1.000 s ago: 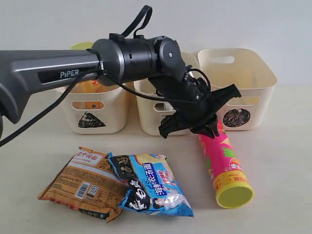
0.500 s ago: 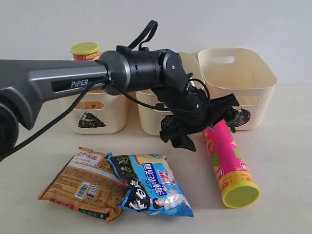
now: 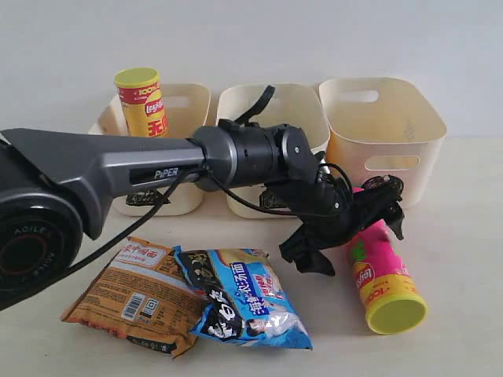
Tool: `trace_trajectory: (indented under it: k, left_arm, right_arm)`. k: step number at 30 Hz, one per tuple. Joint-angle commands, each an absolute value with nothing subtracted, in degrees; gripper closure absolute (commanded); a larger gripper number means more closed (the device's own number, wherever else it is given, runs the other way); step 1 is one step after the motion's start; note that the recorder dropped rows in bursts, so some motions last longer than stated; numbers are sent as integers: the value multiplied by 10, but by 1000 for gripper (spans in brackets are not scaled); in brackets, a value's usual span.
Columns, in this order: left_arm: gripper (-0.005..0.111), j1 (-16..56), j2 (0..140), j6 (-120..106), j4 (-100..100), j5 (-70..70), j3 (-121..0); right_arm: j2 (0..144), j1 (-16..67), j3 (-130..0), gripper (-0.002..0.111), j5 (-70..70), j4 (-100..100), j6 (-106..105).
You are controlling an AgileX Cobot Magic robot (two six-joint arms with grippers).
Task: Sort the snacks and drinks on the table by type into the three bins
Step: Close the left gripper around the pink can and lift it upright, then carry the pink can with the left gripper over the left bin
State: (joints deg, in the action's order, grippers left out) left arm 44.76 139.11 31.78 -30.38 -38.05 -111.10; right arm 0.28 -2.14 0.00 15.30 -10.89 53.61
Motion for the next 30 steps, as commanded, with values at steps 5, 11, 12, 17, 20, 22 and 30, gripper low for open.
trace_trajectory:
  k: [5, 11, 12, 17, 20, 22, 30]
  left_arm:
    - [13, 453, 1405, 308, -319, -366, -1110]
    - [57, 453, 1412, 308, -322, -369, -1110]
    - [68, 453, 1413, 308, -322, -376, -1110]
    - [102, 448, 1411, 304, -317, -395, -1110]
    - [102, 445, 1396, 300, -310, -395, -1110]
    - [102, 445, 1382, 296, -289, -395, -1110]
    - [102, 445, 1304, 159, -280, -452, -1110]
  right_arm:
    - [0, -24, 0, 108, 151, -110, 534]
    - [0, -24, 0, 108, 151, -110, 534]
    - [0, -24, 0, 108, 151, -110, 534]
    - [0, -24, 0, 108, 151, -110, 534]
    - [0, -24, 0, 108, 151, -110, 534]
    - [0, -24, 0, 108, 151, -110, 535]
    - [0, -24, 0, 108, 151, -110, 535]
